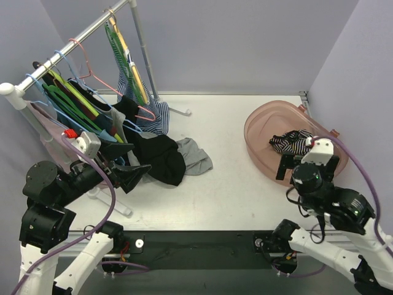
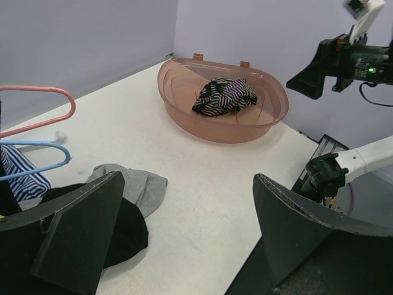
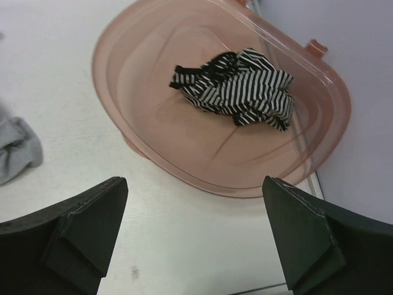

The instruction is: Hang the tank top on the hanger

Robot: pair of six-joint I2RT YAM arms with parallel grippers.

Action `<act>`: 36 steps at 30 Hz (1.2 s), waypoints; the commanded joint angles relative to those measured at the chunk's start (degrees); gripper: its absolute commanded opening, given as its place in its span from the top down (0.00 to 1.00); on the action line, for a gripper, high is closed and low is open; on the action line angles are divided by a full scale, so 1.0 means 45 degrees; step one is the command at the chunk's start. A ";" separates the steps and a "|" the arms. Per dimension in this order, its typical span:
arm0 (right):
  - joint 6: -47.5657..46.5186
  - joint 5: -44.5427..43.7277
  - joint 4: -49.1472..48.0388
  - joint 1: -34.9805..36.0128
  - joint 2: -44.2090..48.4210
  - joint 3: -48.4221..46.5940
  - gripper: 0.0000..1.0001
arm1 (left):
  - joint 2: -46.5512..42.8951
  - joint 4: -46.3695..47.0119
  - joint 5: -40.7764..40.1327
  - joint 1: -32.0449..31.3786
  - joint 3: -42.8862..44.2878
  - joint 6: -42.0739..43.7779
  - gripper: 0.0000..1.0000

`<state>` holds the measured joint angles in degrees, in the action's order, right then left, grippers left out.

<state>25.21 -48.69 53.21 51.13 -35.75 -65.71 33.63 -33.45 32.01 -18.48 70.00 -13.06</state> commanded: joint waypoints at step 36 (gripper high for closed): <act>-0.1931 1.0350 -0.4813 -1.3843 -1.5647 -0.4185 0.53 | -0.0871 0.0266 0.0250 -0.0522 -0.1551 -0.0183 0.03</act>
<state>17.39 0.80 30.63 -10.59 -104.60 -83.00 29.98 -32.88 33.23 -20.60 63.07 -13.30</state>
